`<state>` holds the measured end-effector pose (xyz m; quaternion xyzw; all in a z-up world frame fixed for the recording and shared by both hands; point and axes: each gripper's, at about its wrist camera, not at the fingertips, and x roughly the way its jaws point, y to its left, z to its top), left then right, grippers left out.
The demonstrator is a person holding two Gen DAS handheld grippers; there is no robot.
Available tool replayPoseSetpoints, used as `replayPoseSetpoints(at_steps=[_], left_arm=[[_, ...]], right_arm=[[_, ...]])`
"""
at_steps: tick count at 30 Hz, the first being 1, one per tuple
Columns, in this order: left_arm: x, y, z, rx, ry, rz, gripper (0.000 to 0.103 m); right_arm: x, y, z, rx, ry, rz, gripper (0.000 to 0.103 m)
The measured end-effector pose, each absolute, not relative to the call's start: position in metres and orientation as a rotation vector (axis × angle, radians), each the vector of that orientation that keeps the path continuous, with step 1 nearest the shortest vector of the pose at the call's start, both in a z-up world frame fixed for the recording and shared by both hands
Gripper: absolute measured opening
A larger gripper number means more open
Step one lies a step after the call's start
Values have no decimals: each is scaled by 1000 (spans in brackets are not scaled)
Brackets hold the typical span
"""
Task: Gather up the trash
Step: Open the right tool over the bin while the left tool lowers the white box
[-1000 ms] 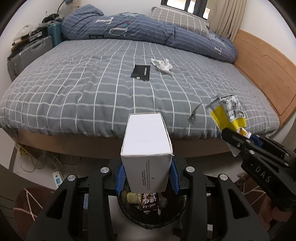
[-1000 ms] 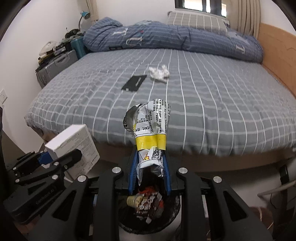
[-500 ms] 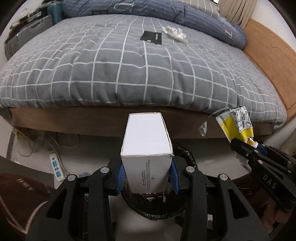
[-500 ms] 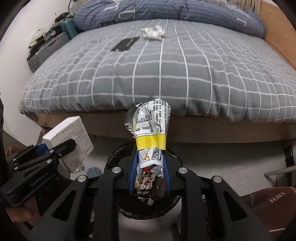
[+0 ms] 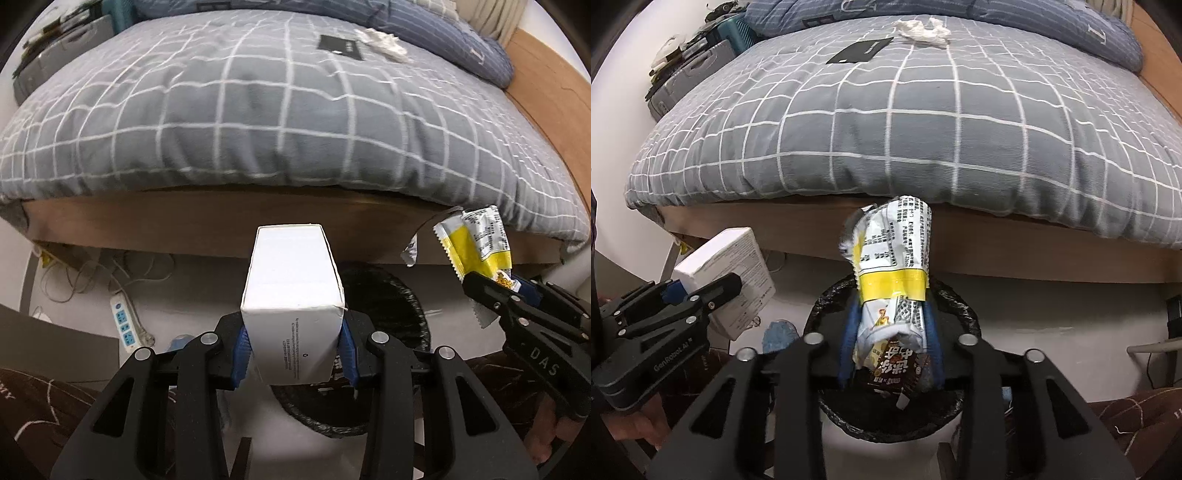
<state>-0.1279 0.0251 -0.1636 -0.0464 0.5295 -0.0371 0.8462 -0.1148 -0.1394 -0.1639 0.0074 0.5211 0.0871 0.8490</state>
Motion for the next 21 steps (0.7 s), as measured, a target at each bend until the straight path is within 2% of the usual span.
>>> replayPoseSetpoints(at_steps=[4, 9, 17, 21], left_arm=[[-128, 31, -165, -103, 1120, -73, 38], [-127, 24, -162, -100, 1111, -90, 38], [-126, 20, -161, -101, 1109, -91, 38], [-126, 15, -162, -90, 1112, -100, 38]], right_arm=[[-116, -134, -164, -8, 1086, 186, 52], [-117, -137, -166, -20, 1081, 190, 64], [-118, -150, -173, -31, 1102, 185, 65], [-120, -157, -170, -33, 1090, 161, 72]])
